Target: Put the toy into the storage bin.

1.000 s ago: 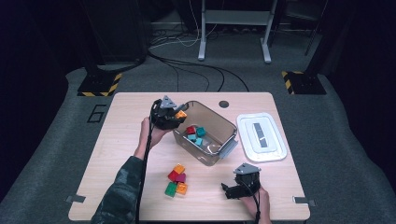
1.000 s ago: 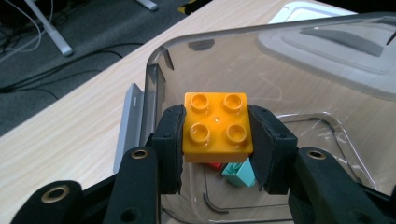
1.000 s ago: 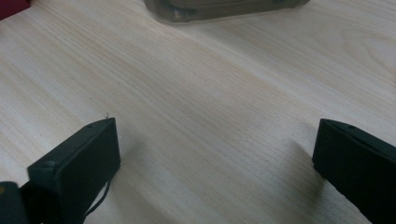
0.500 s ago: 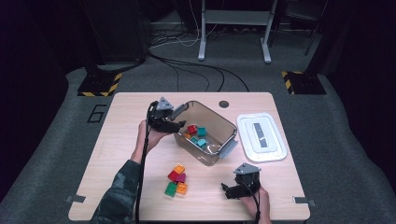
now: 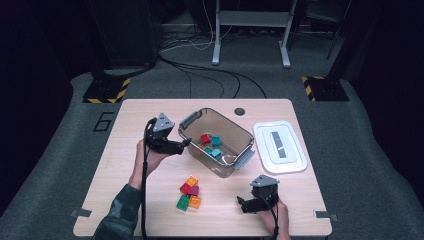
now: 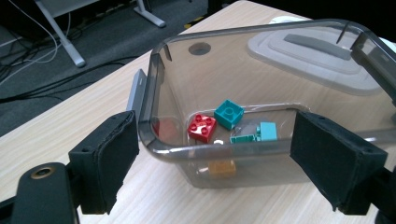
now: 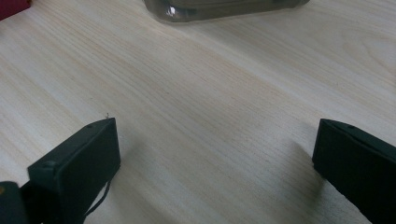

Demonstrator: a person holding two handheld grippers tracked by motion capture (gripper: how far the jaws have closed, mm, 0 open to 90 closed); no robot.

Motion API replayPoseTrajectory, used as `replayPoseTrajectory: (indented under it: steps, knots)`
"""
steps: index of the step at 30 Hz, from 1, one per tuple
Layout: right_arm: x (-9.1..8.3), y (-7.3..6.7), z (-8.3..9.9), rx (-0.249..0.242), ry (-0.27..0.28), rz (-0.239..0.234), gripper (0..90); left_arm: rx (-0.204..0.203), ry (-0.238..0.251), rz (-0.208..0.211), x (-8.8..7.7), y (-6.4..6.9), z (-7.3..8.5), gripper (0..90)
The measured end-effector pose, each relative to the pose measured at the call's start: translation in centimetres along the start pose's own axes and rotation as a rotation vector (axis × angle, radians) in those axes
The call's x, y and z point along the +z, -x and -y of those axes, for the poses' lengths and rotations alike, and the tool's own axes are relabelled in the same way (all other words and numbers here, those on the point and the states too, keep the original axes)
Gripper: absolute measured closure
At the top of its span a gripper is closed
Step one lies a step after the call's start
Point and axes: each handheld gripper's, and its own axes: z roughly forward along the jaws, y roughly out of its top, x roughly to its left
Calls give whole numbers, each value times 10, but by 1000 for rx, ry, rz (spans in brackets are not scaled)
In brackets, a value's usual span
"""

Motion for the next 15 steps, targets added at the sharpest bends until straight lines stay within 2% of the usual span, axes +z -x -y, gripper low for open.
replayPoseTrajectory:
  steps: [11, 15]
  knots:
    - [0, 0, 0, 0, 0, 0, 1, -19, -7, 8, -10, 11, 25, 62]
    - [0, 0, 0, -1, 0, 0, 1, -26, -33, 13, -9, 16, 37, 47]
